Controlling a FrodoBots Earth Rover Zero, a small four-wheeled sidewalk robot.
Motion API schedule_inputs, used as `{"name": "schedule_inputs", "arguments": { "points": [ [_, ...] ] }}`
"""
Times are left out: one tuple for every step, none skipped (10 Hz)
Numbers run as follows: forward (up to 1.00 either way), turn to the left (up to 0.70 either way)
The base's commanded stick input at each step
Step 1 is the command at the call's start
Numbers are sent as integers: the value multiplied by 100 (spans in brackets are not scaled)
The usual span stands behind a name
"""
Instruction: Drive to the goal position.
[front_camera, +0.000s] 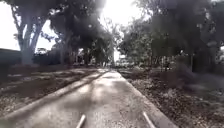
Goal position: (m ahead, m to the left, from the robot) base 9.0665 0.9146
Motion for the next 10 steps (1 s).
{"name": "schedule_inputs", "arguments": {
  "points": [
    [85,0],
    [85,0],
    [85,0],
    [85,0],
    [85,0],
    [85,0],
    [85,0],
    [85,0],
    [85,0],
    [85,0]
  ]
}}
